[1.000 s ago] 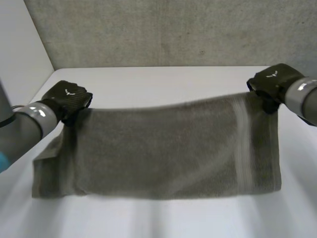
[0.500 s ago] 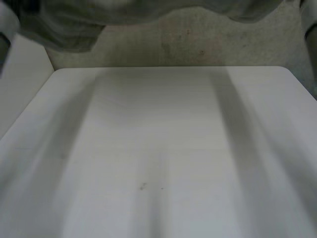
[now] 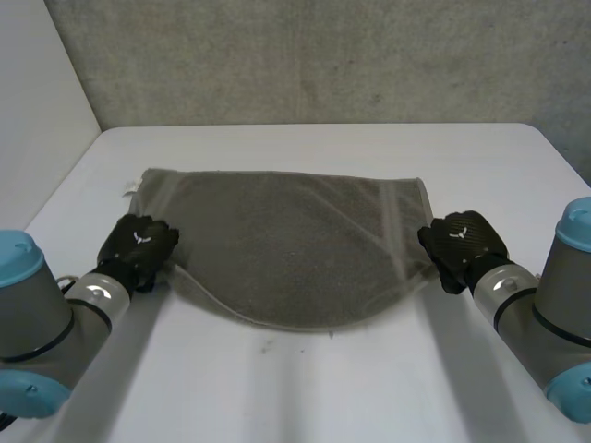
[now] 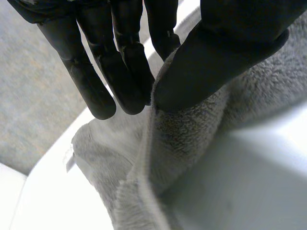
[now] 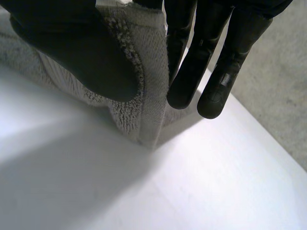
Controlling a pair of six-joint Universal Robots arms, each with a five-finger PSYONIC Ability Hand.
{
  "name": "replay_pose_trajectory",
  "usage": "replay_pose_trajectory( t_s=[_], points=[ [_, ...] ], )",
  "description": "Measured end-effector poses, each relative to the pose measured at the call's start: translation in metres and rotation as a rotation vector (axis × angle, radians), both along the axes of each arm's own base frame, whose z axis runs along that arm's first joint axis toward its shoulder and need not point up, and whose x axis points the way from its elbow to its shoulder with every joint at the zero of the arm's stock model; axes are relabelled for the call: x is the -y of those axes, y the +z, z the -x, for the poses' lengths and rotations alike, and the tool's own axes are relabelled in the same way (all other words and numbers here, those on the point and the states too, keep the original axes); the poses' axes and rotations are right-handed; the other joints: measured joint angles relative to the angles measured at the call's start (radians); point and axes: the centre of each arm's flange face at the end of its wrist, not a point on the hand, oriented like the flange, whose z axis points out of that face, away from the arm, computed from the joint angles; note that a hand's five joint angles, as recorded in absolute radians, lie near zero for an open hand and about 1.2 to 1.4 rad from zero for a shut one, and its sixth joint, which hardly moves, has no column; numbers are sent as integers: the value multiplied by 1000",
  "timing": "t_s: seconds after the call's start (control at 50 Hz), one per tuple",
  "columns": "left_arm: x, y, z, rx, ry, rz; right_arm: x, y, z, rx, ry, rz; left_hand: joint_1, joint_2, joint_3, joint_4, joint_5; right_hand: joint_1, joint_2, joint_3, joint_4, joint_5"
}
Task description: Fold the towel.
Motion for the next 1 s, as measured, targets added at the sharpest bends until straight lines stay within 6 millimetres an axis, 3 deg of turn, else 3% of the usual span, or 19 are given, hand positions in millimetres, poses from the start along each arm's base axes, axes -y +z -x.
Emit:
replay_pose_trajectory(
  t_s=[0.18, 0.32, 0.48, 0.6, 0.7, 0.78, 1.0],
  points=[
    [-6, 6, -12, 35, 24, 11, 6, 3, 20, 4, -64, -2, -521, -527, -524, -533, -533, 0, 0, 0, 0, 0],
    [-7, 7, -16, 34, 43, 13, 10, 10, 35, 13, -114, 12, -580, -597, -595, -602, -601, 0, 0, 0, 0, 0],
    [-7, -4, -38, 37, 113, -42, 8, 6, 45, 10, -142, -7, -601, -616, -613, -622, -622, 0, 0, 0, 0, 0],
    [-8, -11, -49, 36, 143, -75, 5, 4, 45, 9, -140, -17, -524, -541, -539, -546, -546, 0, 0, 0, 0, 0],
    [-13, -13, -48, 31, 126, -90, 4, 4, 44, 7, -138, -18, -178, -205, -205, -212, -209, 0, 0, 0, 0, 0],
    [-17, -12, -46, 26, 105, -97, 2, 5, 44, 3, -137, -17, -123, -123, -123, -131, -131, 0, 0, 0, 0, 0],
    [-62, 33, -47, 37, 82, -165, -32, 16, 52, -189, -70, -155, -30, 4, 3, -3, -16, 0, 0, 0, 0, 0]
  ],
)
